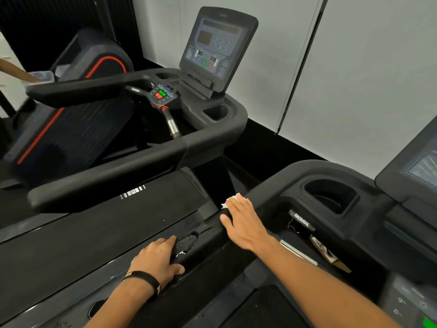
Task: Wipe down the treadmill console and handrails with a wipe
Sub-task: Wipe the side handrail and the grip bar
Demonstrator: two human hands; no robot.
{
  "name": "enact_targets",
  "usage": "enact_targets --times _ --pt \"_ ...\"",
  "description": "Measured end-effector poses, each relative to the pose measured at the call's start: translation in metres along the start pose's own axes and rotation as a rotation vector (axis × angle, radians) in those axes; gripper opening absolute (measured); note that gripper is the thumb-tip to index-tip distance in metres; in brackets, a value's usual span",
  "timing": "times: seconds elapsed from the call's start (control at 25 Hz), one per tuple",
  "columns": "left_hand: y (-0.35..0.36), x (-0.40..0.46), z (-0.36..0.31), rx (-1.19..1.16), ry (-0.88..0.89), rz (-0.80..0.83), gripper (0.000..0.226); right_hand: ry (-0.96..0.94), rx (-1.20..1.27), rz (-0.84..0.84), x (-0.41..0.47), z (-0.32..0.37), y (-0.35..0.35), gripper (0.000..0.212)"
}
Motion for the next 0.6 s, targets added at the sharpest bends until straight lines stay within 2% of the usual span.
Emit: enact_targets --times 0.08,0.2,0.28,0.48,0.6 --pt "-0.001 0.0 0.0 -0.001 0.004 -0.001 0.083 0.017 -0.007 0.012 0.002 -0.002 0.003 0.069" --pt "-0.001 -0.002 -0.002 -0.007 0.028 0.003 0.08 0.001 -0.07 -0.059 0.006 -0.024 -0.015 0.056" --pt "0.0 -0.001 0.001 -0.003 0.029 -0.002 0.078 0.055 -0.079 -0.106 0.005 -0.027 -0.018 0.054" --pt "0.002 0.002 0.008 0.019 0.02 -0.007 0.077 0.039 0.123 -0.133 -0.024 0.049 0.012 0.056" --pt "0.001 0.0 0.007 -0.003 0.032 -0.02 0.082 -0.041 0.124 -0.084 -0.045 0.099 0.027 0.061"
Point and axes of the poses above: each hand's wrist, its own x-axis towards the middle knuckle, its own y-axis out of the palm, z = x × y, the point moved 4 cm from there along x, towards the middle knuckle, and after that the axes turned 1 degree about -y, right-handed, at the moved point
